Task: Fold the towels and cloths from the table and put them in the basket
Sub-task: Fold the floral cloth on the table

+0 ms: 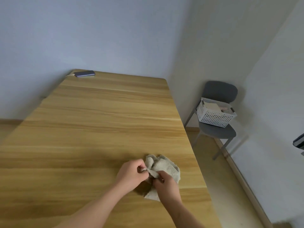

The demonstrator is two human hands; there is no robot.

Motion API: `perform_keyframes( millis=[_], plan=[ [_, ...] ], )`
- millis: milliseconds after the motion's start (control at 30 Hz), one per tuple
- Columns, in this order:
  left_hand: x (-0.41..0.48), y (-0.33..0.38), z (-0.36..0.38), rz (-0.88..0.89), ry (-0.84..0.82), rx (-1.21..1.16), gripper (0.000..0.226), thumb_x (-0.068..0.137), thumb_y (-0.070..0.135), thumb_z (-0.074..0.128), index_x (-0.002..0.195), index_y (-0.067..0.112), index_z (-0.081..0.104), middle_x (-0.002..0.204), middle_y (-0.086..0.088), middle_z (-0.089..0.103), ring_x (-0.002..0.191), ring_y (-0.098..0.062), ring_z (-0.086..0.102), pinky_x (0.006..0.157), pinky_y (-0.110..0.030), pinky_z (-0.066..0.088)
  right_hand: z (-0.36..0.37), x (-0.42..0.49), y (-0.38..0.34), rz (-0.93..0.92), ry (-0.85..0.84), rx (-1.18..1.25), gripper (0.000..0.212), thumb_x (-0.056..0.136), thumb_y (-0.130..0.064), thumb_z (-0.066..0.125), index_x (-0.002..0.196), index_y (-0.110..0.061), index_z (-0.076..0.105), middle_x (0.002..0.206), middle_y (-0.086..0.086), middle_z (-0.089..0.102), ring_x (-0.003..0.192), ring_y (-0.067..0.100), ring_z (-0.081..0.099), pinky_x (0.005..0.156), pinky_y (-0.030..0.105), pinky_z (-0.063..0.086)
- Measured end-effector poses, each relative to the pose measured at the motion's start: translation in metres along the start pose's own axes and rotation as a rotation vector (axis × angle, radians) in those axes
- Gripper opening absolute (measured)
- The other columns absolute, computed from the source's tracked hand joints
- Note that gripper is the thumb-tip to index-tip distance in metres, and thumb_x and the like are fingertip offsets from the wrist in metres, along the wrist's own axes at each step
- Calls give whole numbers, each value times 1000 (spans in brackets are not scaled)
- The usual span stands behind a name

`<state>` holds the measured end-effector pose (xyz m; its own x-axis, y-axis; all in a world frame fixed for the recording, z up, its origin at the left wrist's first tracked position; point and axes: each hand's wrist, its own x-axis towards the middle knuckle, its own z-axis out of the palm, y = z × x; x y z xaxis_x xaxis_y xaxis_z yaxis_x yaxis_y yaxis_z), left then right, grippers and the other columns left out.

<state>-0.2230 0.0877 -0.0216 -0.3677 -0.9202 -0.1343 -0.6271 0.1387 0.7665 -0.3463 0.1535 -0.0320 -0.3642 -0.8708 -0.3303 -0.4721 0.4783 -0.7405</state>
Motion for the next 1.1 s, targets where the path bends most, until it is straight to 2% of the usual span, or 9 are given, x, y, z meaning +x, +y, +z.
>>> perform_keyframes(
  millis=[67,167,400,567,733,867,933,1000,1100],
  plan=[
    [4,12,-16,58,13,29,14,79,20,62,68,22,54,70,8,61,52,-5,43,52,-21,31,-12,2,-15,-70,60,-7,18,86,-7,42,79,-17,57,70,-5,54,64,11,45,59,26,34],
    [13,33,-38,147,48,47,25,81,18,60,63,18,42,56,7,45,48,-6,34,49,-22,25,-29,6,-38,-166,178,-114,19,87,-8,40,90,-14,57,79,-1,55,76,20,52,63,29,36],
    [27,75,-84,272,106,-48,31,89,19,56,69,21,34,64,6,33,58,-11,30,56,-26,26,-72,2,-71,-229,367,-224,17,83,-1,40,82,-18,42,83,1,53,75,26,49,57,28,35],
    [27,89,-115,256,67,-57,12,84,28,66,86,26,54,102,12,56,100,-7,49,81,-26,38,-89,-3,-79,-275,429,-157,29,84,0,42,104,-18,54,94,2,62,83,27,58,62,33,46],
    [24,88,-141,217,69,13,22,76,32,73,91,34,56,125,9,54,120,-12,45,103,-35,34,-95,-2,-89,-371,311,55,35,95,-10,39,124,-22,54,70,-3,58,54,12,50,52,26,40],
    [26,82,-159,169,20,186,30,77,32,73,103,31,60,136,4,51,130,-18,43,108,-37,32,-105,9,-93,-444,344,-52,29,94,-11,47,118,-15,63,88,-2,57,88,18,57,69,23,36],
    [31,76,-166,131,38,280,42,81,29,70,120,20,58,137,2,51,126,-18,47,106,-33,35,-109,18,-93,-472,422,-141,23,95,-19,52,110,-13,68,92,-2,54,97,19,50,72,22,30],
    [41,69,-172,101,86,358,40,85,27,66,123,15,59,132,-2,56,105,-15,54,93,-29,41,-113,30,-94,-439,468,-210,24,95,-27,52,104,-13,70,95,2,54,97,21,49,69,25,31],
    [61,61,-179,32,177,553,32,91,26,58,122,18,60,125,-2,61,86,-16,58,79,-30,48,-120,46,-99,-308,457,-314,31,96,-34,47,89,-11,66,89,2,52,76,22,51,53,26,33]
  ],
)
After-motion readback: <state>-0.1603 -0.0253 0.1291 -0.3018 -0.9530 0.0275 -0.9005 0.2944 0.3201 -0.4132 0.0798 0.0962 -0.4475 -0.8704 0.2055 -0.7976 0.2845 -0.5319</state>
